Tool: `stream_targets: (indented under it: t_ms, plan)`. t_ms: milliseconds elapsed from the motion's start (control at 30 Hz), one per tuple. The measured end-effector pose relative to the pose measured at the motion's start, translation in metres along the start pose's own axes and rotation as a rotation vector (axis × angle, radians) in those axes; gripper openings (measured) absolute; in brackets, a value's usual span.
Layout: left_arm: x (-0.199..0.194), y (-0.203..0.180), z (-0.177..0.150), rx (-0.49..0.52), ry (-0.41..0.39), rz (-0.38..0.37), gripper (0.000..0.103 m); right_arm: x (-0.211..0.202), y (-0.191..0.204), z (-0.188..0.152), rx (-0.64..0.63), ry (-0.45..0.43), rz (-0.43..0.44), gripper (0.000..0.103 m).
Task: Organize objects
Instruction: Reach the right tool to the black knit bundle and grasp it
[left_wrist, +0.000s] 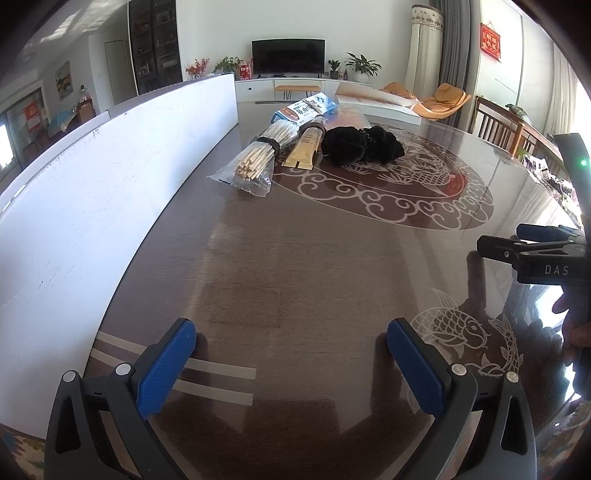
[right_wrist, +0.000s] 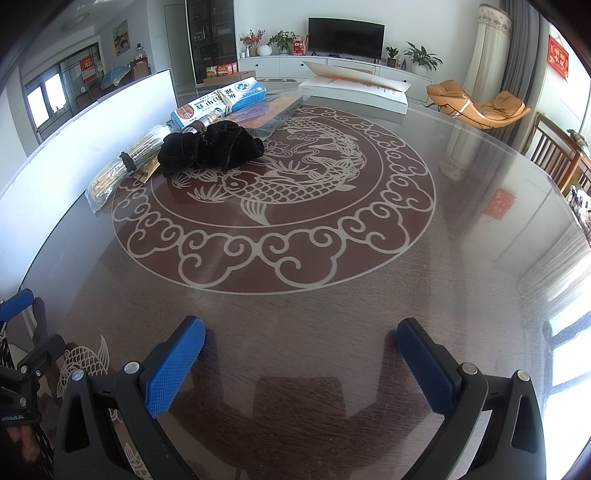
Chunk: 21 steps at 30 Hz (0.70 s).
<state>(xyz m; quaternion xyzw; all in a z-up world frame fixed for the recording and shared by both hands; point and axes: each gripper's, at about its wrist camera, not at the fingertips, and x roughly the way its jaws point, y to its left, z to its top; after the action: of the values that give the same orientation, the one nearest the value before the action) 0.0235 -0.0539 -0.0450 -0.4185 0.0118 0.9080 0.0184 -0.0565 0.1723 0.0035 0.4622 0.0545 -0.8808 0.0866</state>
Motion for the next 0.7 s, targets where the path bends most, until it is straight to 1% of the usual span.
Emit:
stream_targets:
  t_ms: [100, 133, 200, 300, 367, 433, 500, 600, 633, 700]
  plan:
    - [-0.001, 0.000, -0.001, 0.000, -0.010, 0.000, 0.103, 0.008, -0.001, 0.016, -0.020, 0.079, 0.029, 0.103]
    - [-0.001, 0.000, -0.001, 0.000, -0.013, 0.000, 0.103, 0.011, -0.002, 0.025, -0.008, 0.088, 0.043, 0.103]
    - [-0.001, 0.000, -0.002, 0.000, -0.018, 0.000, 0.103, 0.012, -0.001, 0.049, 0.023, 0.069, 0.070, 0.103]
    - [-0.002, 0.000, -0.003, 0.000, -0.024, -0.001, 0.103, 0.022, 0.018, 0.097, -0.009, 0.064, 0.121, 0.103]
    - [-0.002, 0.000, -0.003, 0.001, -0.029, -0.001, 0.103, 0.032, 0.026, 0.127, 0.067, 0.071, 0.168, 0.103]
    - [-0.002, 0.000, -0.004, 0.001, -0.034, -0.001, 0.103, 0.051, 0.034, 0.150, 0.170, 0.123, 0.188, 0.103]
    - [-0.002, 0.000, -0.004, 0.002, -0.040, -0.002, 0.103, 0.071, 0.047, 0.165, 0.226, 0.167, 0.159, 0.103]
    - [-0.002, 0.001, -0.005, 0.005, -0.045, -0.005, 0.103, 0.097, 0.065, 0.172, 0.268, 0.196, 0.109, 0.103]
    - [-0.002, 0.001, -0.005, 0.006, -0.047, -0.005, 0.103, 0.102, 0.070, 0.171, 0.268, 0.192, 0.088, 0.100]
    - [-0.001, 0.001, -0.005, 0.005, -0.051, -0.006, 0.103, 0.100, 0.079, 0.169, 0.223, 0.132, 0.024, 0.085]
